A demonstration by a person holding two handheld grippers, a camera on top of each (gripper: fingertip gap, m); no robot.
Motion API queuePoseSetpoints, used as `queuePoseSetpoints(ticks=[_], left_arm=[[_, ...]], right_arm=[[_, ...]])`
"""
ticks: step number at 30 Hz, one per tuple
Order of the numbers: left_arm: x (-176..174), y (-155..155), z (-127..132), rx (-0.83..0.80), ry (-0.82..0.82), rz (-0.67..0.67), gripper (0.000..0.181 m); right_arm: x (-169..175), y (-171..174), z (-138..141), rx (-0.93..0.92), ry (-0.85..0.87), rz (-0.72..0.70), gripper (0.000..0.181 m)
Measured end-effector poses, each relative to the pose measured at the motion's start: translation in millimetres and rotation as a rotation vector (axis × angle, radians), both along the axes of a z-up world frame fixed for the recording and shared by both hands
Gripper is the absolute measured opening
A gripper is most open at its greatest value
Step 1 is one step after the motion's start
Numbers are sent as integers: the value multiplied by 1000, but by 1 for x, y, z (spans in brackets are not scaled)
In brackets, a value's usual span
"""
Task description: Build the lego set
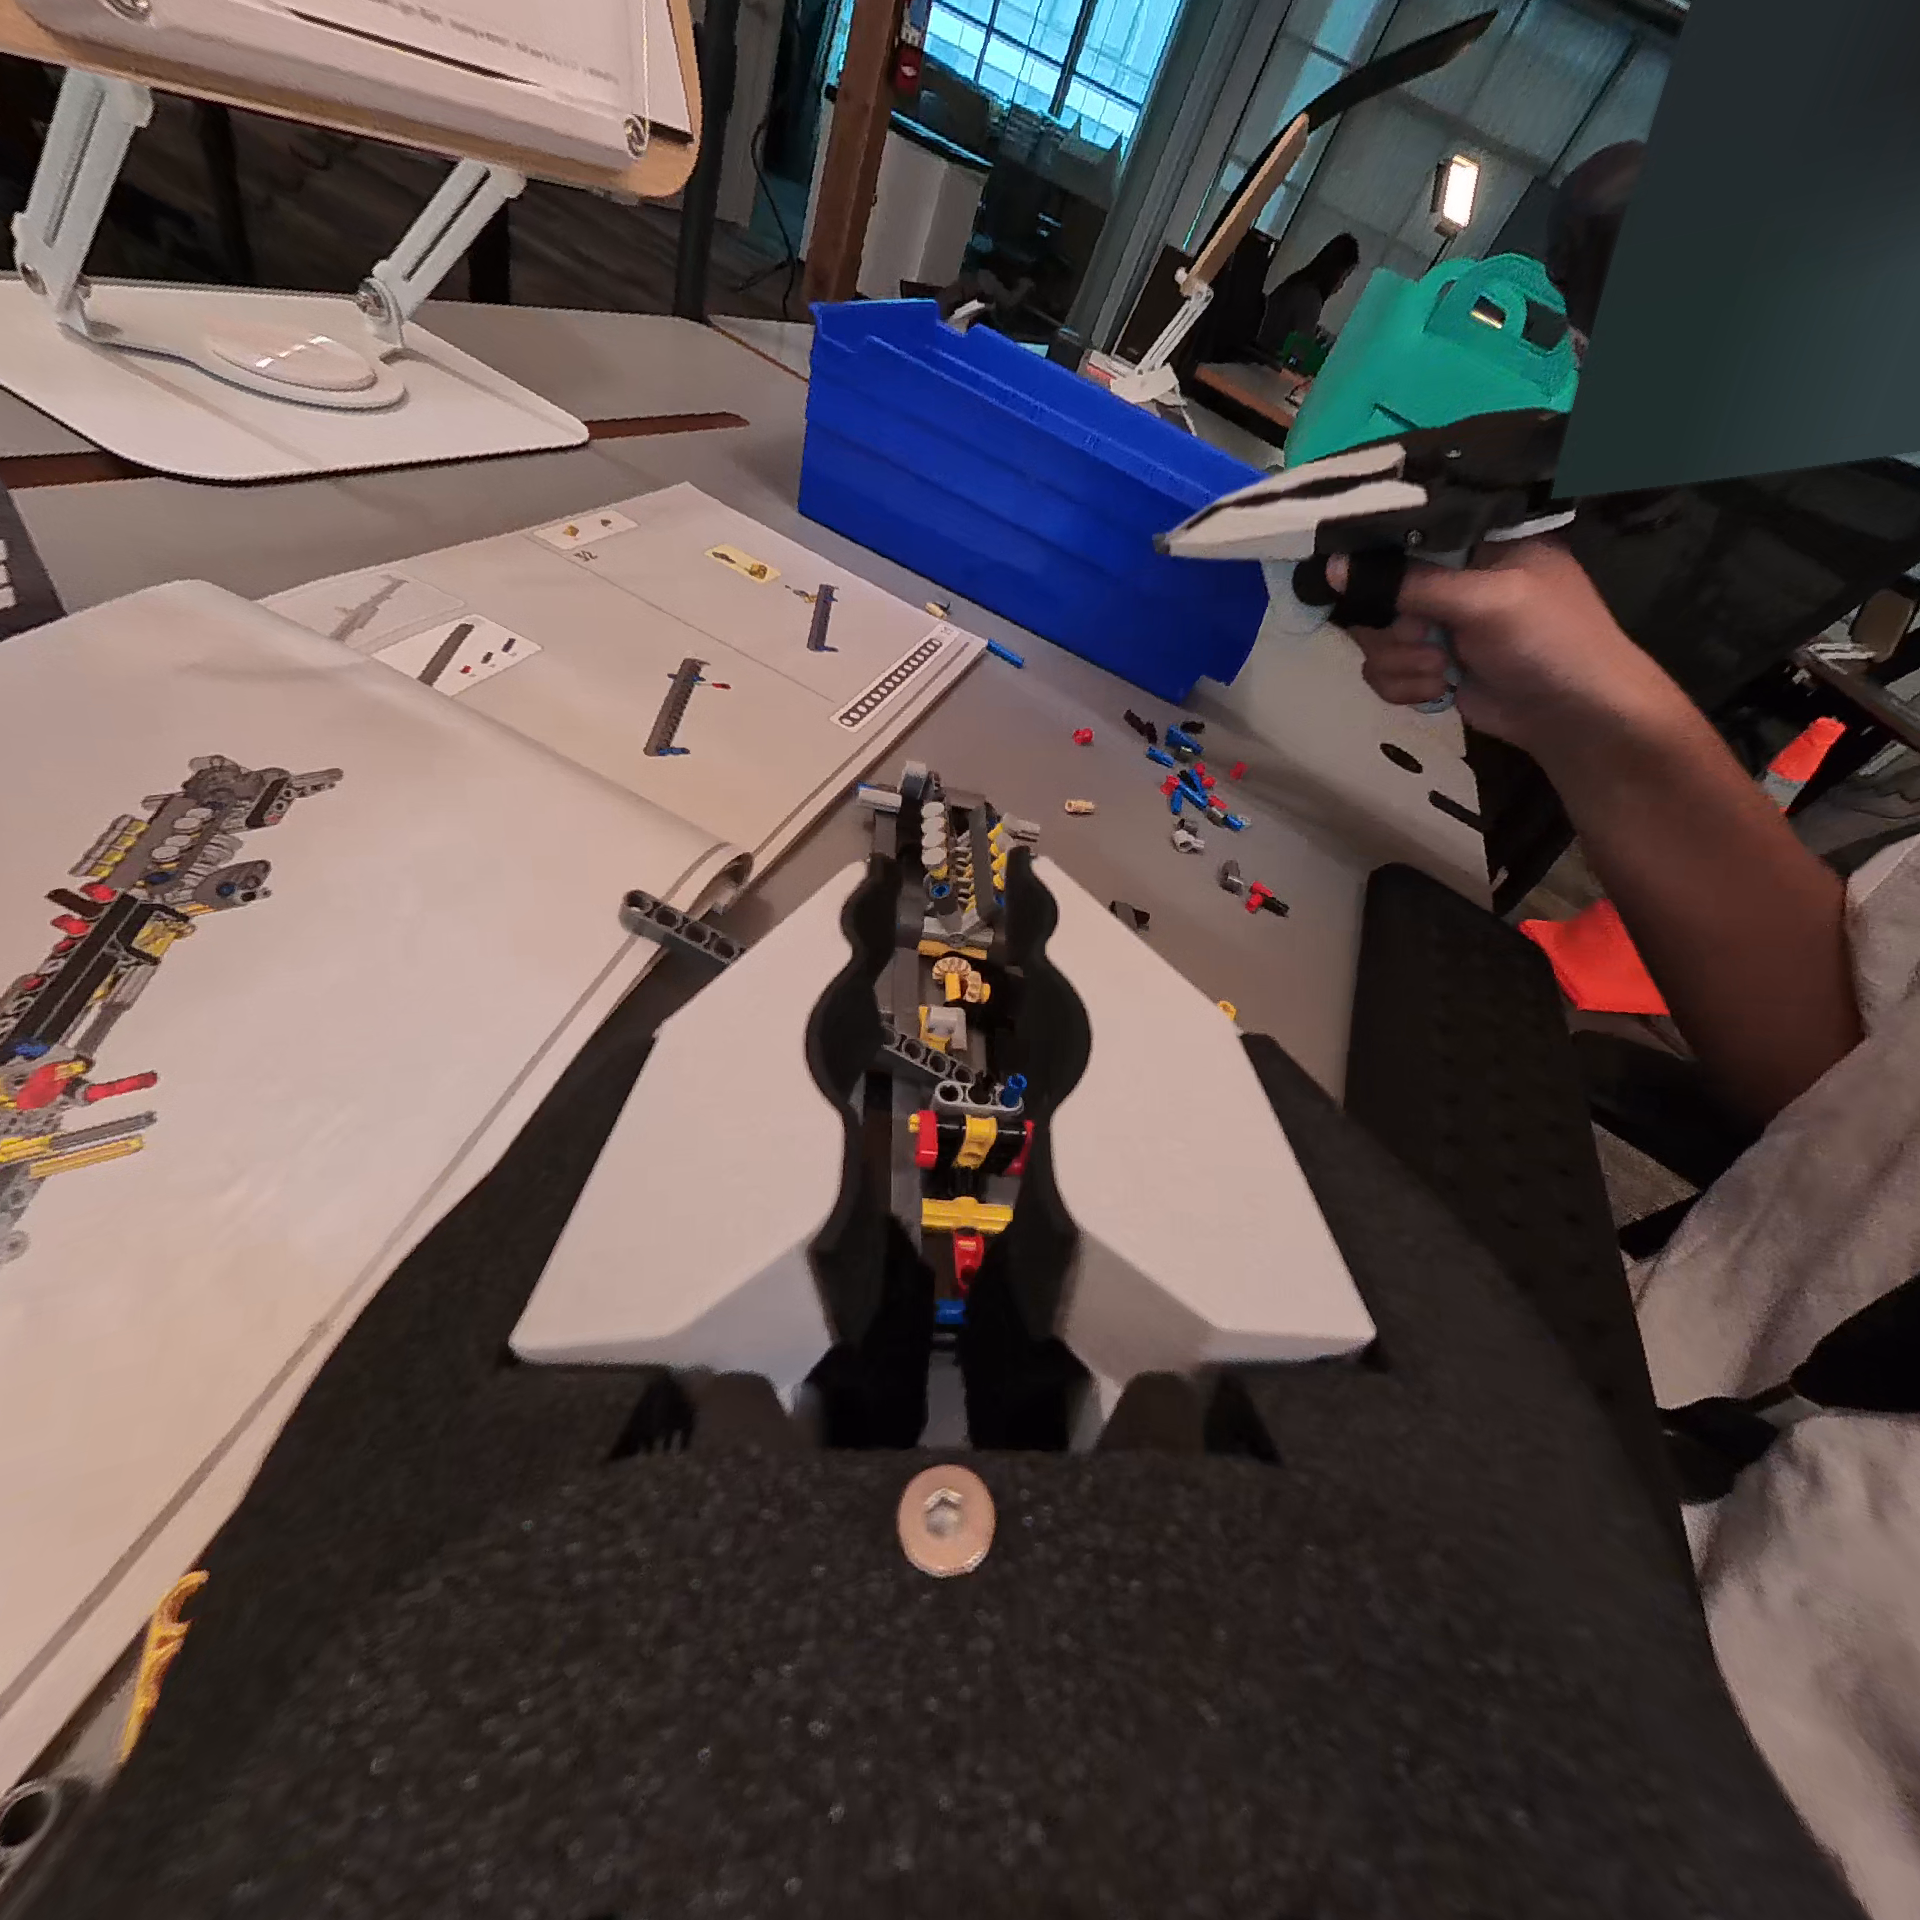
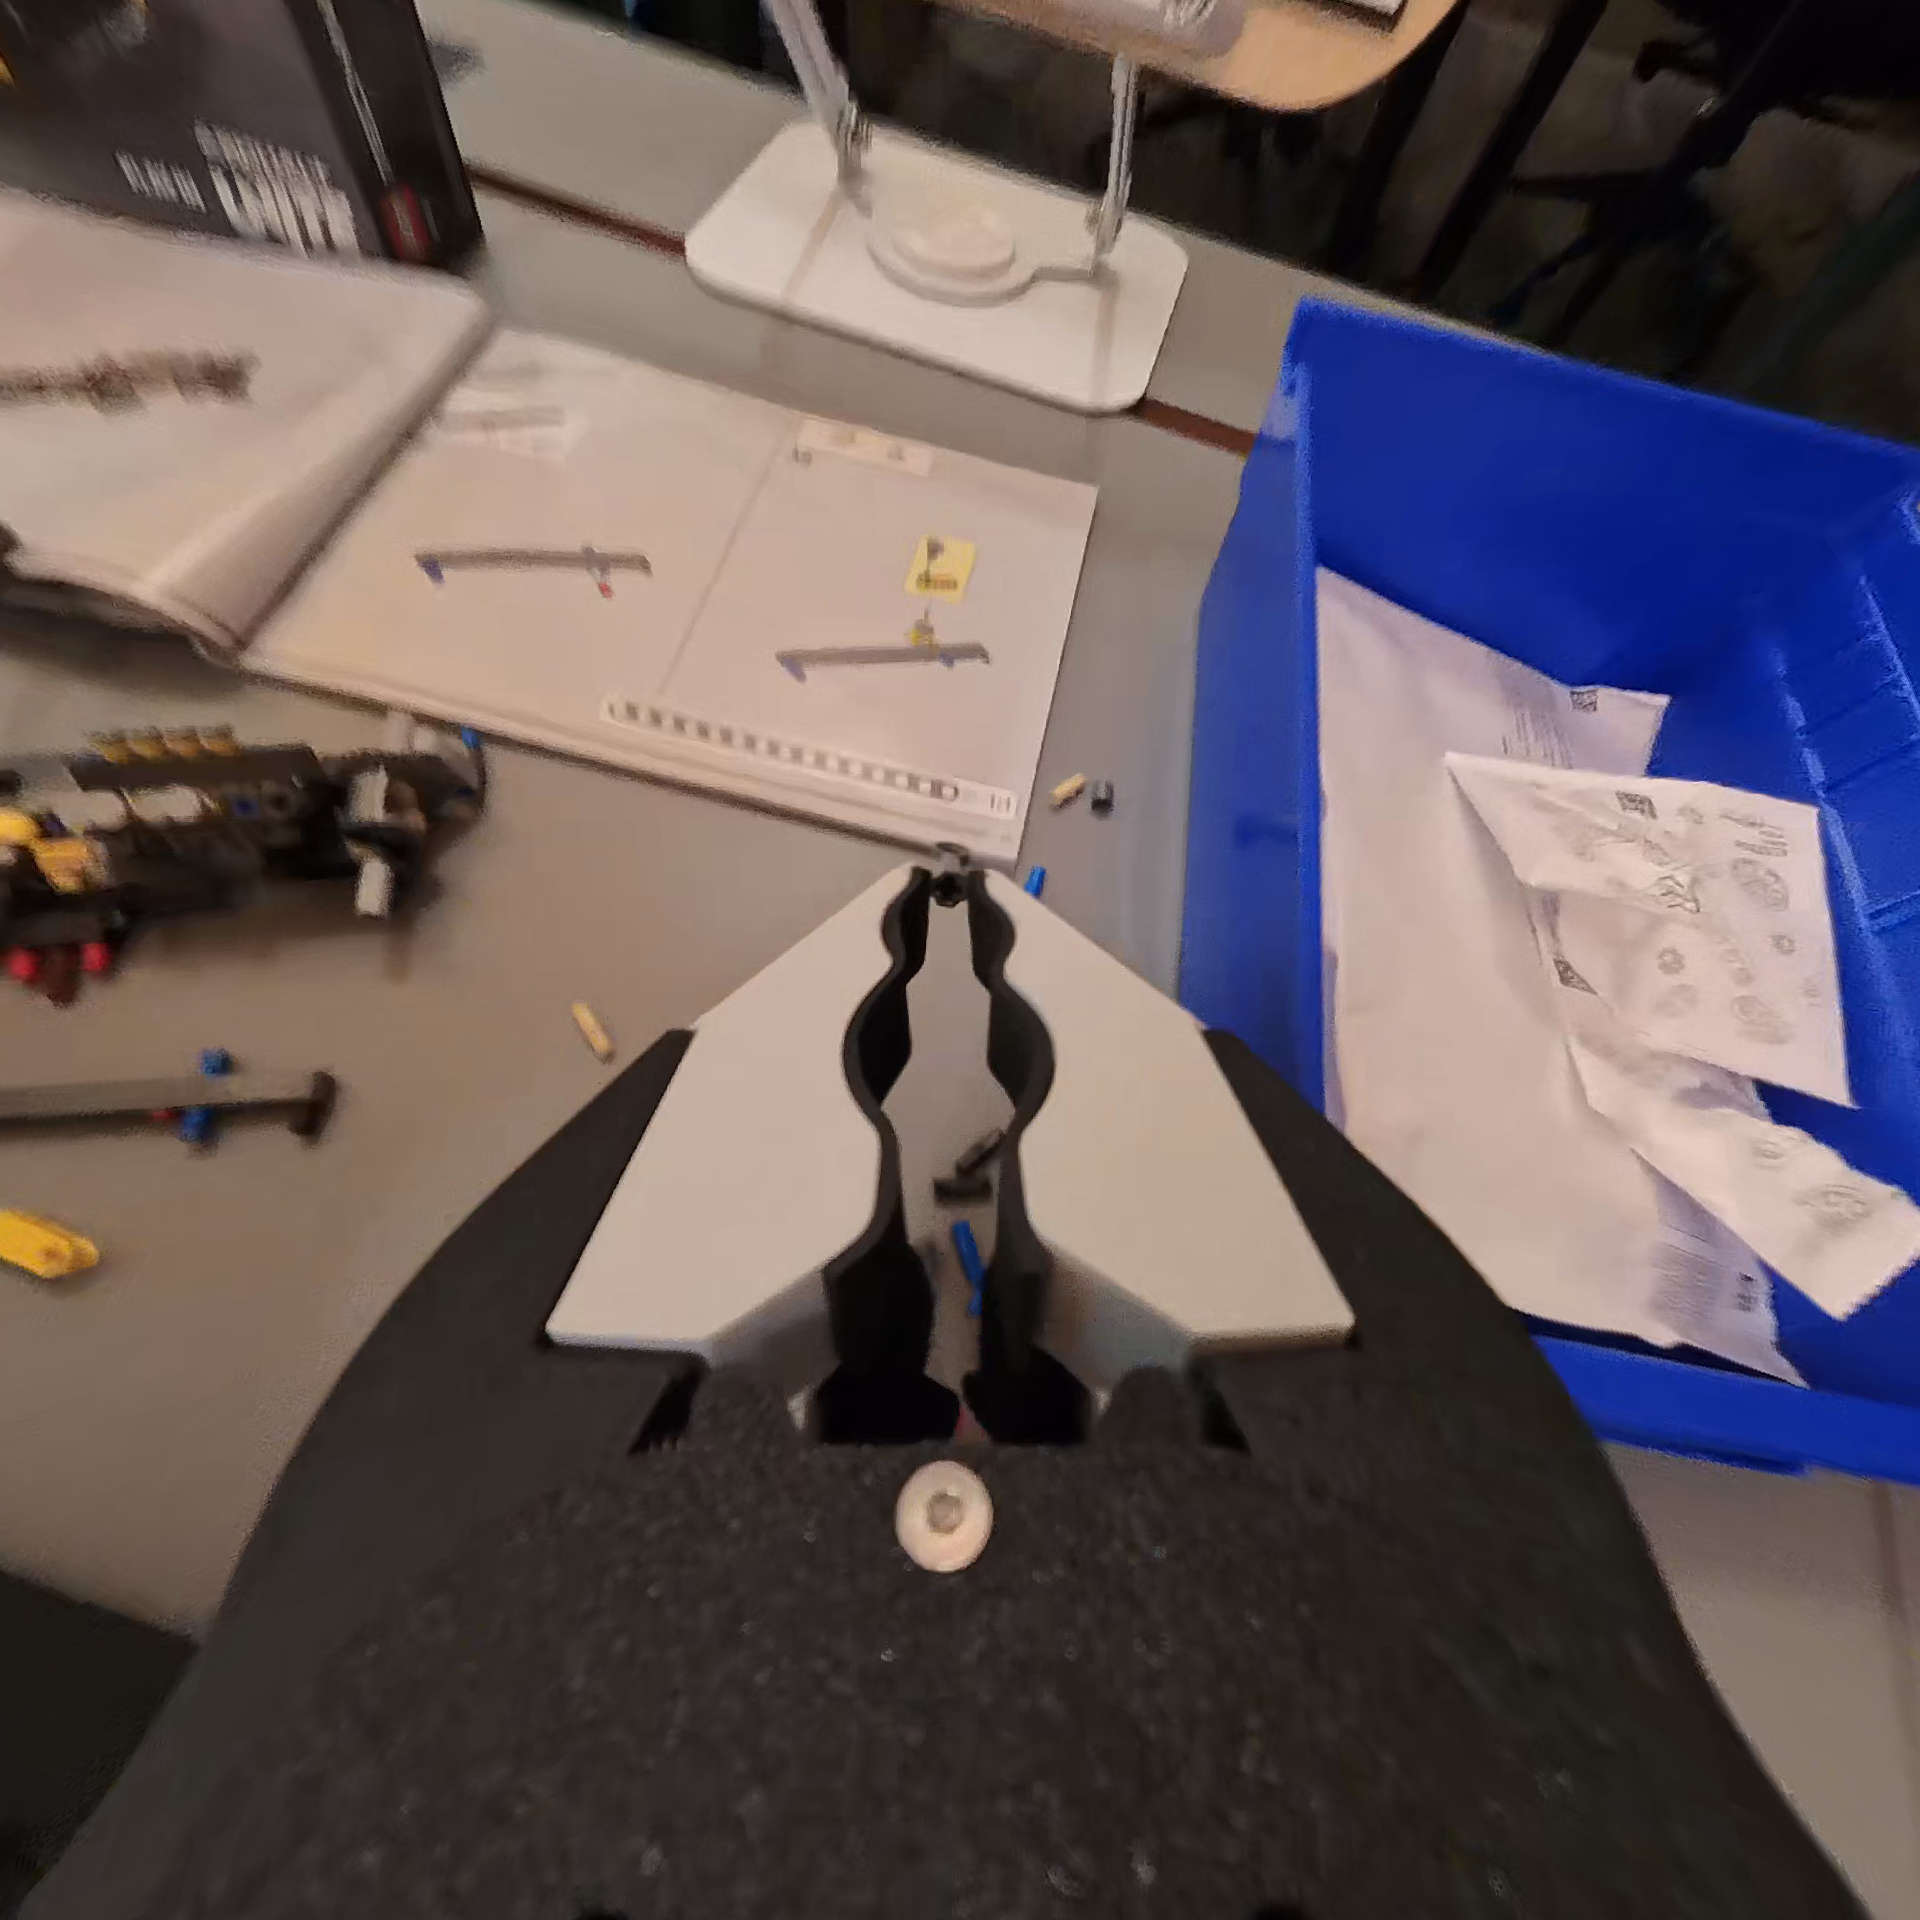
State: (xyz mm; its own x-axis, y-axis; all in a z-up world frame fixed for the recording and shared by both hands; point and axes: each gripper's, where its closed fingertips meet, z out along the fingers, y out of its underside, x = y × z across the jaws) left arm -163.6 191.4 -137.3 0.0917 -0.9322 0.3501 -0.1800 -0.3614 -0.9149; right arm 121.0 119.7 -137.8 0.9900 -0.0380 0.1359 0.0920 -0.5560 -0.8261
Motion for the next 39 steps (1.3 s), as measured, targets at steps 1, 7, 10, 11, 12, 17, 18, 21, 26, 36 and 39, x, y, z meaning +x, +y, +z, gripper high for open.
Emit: queuePoseSetpoints(ticks=[1,7,10,11,12,17,18,21,26,36,39], left_arm=[[-1,1,-1,-1,2,4,19],[-4,4,6,-1,-25,17,19],[-4,5,5,9,-18,26,19],[-4,5,5,8,-18,28,19],[-4,5,5,4,-17,27,19],[-5,9,2,-19,-15,30,19],[-5,10,1,-25,-14,32,19],[-5,13,1,-43,-18,36,19],[-6,15,1,-58,-22,38,19],[-5,18,1,-74,-29,41,19],[-5,18,1,-73,-25,39,19]], right_arm=[[-2,-4,-12,-88,-21,18,6],[0,-12,-69,-330,-87,44,6],[-1,-5,-71,-300,-58,34,6],[0,-4,-73,-303,-54,29,6],[1,-4,-75,-309,-52,27,6],[4,-4,-78,-298,-57,28,6],[4,-5,-78,-288,-47,24,6],[1,-5,-75,-255,6,26,6],[3,-2,-73,-259,-2,29,6],[11,4,-77,-266,-21,41,6],[15,3,-80,-276,-25,39,6]])
